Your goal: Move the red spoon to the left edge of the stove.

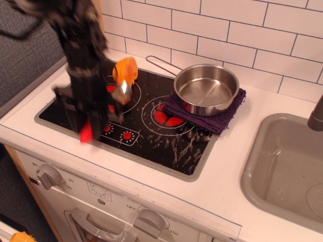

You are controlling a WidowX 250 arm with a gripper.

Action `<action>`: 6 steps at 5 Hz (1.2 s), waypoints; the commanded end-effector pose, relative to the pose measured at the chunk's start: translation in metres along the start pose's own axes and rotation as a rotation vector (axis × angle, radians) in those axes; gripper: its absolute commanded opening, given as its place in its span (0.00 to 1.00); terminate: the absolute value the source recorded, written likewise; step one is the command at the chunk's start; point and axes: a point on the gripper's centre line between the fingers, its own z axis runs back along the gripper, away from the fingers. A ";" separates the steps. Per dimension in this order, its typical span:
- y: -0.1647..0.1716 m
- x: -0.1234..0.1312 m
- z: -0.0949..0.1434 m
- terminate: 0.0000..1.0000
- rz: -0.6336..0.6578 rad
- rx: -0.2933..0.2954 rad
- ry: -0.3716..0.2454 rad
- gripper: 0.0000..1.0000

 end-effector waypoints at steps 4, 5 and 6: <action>0.107 0.053 0.024 0.00 -0.034 0.047 -0.040 0.00; 0.109 0.059 0.016 0.00 -0.042 0.042 -0.026 0.00; 0.098 0.060 -0.001 0.00 -0.067 0.046 0.013 0.00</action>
